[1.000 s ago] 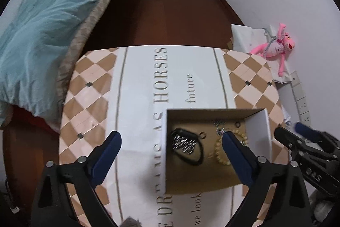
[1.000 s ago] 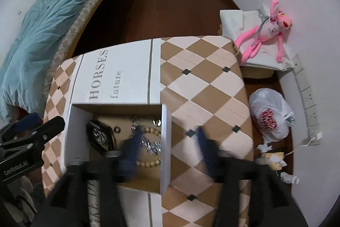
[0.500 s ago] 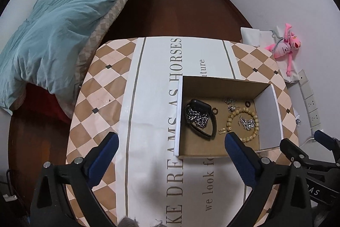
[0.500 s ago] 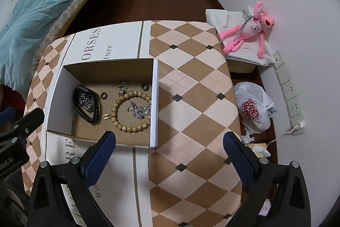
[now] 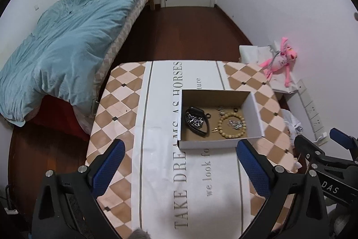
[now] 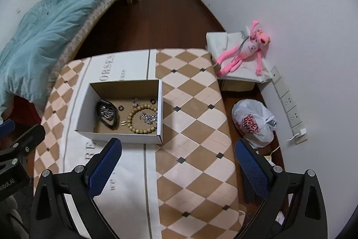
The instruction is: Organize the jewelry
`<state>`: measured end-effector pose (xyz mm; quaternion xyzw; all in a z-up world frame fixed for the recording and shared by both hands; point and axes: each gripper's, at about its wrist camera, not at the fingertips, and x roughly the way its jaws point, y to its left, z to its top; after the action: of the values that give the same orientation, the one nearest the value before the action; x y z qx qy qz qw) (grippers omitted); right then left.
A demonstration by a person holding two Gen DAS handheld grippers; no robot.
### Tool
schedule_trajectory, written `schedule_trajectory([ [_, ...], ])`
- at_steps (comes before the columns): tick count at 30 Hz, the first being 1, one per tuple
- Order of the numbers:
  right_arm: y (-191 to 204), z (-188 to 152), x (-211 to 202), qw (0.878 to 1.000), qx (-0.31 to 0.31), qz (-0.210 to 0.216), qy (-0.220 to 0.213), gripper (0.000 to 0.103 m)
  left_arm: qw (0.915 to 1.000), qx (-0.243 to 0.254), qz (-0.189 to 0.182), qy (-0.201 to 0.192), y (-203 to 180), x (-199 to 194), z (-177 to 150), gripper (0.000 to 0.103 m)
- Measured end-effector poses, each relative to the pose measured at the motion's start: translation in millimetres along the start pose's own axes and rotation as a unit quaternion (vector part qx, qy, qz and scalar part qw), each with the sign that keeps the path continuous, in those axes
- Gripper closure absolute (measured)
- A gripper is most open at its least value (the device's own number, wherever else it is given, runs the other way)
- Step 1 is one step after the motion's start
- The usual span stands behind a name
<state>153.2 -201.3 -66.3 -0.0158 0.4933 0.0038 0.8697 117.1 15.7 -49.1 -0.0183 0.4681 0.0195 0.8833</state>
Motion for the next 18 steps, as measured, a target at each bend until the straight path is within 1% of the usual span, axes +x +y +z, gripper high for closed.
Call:
schedule_trajectory([
  [6, -7.6, -6.3, -67.2, 0.999, 0.002, 0.002, -0.051, 0.001, 0.9996, -0.007, 0.002, -0.027, -0.5, -49.5, -5.7, 0.001],
  [11, -11.6, -12.0, -117.9, 0.996, 0.002, 0.005, -0.087, 0.001, 0.9982, -0.005, 0.002, -0.06, -2.2, -92.0, -8.7, 0.001],
  [14, -13.9, -15.2, -144.8, 0.994, 0.005, 0.007, -0.105, 0.001, 0.9972, -0.009, 0.005, -0.075, -1.9, -115.4, -11.5, 0.001],
  [18, -11.9, -20.4, -170.1, 0.993, 0.001, 0.008, -0.119, 0.001, 0.9962, -0.008, 0.004, -0.087, -2.4, -132.6, -14.7, 0.001],
])
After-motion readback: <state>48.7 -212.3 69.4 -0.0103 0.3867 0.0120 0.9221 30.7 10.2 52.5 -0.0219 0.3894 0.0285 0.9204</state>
